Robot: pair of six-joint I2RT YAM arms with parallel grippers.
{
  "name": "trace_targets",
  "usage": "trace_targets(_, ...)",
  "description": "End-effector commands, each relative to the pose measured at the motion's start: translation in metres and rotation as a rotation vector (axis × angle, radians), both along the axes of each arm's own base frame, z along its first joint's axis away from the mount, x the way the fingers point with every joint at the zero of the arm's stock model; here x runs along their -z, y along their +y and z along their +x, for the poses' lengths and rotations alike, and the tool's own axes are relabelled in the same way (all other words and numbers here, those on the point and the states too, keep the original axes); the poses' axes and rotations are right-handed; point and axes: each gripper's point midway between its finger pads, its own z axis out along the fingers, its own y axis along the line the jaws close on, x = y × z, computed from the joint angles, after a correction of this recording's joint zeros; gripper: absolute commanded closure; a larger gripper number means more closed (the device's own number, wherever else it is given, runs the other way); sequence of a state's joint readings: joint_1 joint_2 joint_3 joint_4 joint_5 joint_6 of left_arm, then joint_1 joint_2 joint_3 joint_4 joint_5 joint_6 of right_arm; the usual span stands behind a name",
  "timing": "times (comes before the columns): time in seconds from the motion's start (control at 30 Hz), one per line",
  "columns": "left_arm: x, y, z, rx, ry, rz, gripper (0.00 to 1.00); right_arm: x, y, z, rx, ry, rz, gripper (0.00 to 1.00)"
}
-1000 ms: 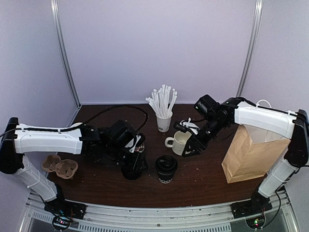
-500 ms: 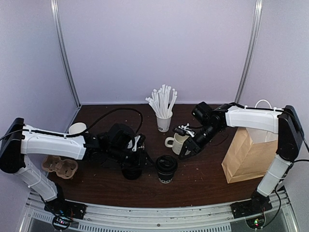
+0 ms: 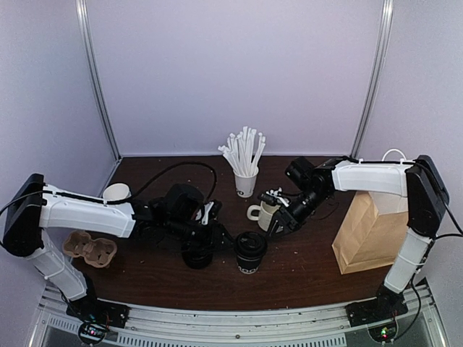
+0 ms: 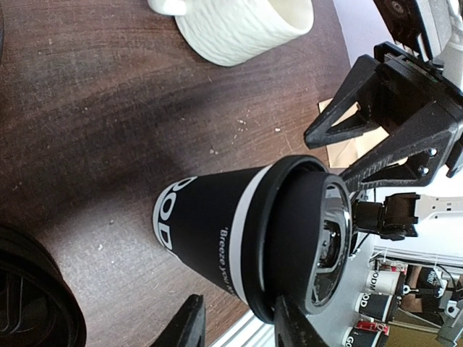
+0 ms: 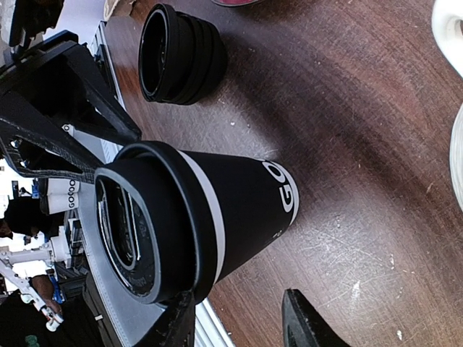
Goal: Pack the takeout coffee
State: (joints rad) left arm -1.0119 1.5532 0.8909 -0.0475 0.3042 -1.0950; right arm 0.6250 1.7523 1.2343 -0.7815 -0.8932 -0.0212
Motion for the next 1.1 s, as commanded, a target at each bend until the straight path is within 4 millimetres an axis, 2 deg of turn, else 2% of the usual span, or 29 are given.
trace_targets(0.0, 0.006, -0.007, 0.000, 0.019, 0.024, -0.007, 0.66, 0.002, 0.003, -0.001, -0.005, 0.028, 0.023, 0.54)
trace_targets(0.17, 0.026, 0.003, -0.004, 0.026, 0.054, 0.090, 0.66, 0.012, 0.003, -0.003, -0.006, 0.048, 0.004, 0.54)
trace_targets(0.33, 0.055, 0.025, -0.011, 0.043, 0.078, 0.245, 0.66, 0.026, -0.002, -0.008, -0.024, 0.050, -0.062, 0.53)
trace_targets(0.43, 0.074, 0.039, -0.013, 0.056, 0.083, 0.346, 0.67, 0.042, -0.008, -0.009, -0.022, 0.033, -0.146, 0.53)
trace_targets(0.57, 0.106, 0.067, -0.014, 0.059, 0.067, 0.540, 0.69, 0.075, -0.029, 0.004, 0.014, 0.001, -0.342, 0.54)
trace_targets(0.67, 0.118, 0.077, -0.018, 0.066, 0.063, 0.601, 0.70, 0.082, -0.031, 0.005, 0.009, 0.017, -0.372, 0.54)
trace_targets(0.73, 0.112, 0.069, -0.016, 0.073, 0.042, 0.563, 0.71, 0.073, -0.024, 0.005, 0.001, 0.022, -0.326, 0.54)
trace_targets(0.8, 0.095, 0.056, -0.010, 0.087, -0.016, 0.515, 0.69, 0.059, -0.017, 0.006, -0.015, 0.007, -0.276, 0.54)
trace_targets(0.93, 0.045, 0.022, 0.003, 0.133, -0.150, 0.390, 0.55, 0.017, -0.006, 0.008, -0.029, -0.023, -0.147, 0.51)
trace_targets(1.07, -0.004, -0.001, 0.010, 0.160, -0.253, 0.282, 0.45, -0.023, -0.002, 0.013, -0.017, -0.073, -0.046, 0.50)
